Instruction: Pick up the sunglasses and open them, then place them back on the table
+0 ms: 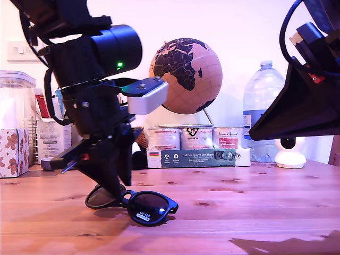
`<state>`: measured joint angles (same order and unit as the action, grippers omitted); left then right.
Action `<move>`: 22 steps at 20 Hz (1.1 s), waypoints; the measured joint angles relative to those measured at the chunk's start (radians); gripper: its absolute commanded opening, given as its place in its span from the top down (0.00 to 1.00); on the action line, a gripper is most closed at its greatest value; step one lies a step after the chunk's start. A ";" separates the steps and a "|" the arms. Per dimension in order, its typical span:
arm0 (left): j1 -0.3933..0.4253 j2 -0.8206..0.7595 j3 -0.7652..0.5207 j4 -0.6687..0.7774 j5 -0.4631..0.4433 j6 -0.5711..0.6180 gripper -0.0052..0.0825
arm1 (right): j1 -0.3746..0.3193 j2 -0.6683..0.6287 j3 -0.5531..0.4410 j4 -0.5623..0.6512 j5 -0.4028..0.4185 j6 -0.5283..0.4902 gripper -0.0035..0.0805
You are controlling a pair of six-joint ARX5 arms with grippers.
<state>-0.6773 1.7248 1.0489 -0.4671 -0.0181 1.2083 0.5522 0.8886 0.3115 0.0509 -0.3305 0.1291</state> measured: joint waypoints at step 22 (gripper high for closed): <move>-0.017 0.038 0.000 0.035 0.024 0.019 0.68 | 0.000 0.000 0.000 0.002 0.000 0.000 0.97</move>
<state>-0.6941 1.7630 1.0489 -0.4320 0.0063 1.2270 0.5522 0.8886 0.3115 0.0525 -0.3305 0.1291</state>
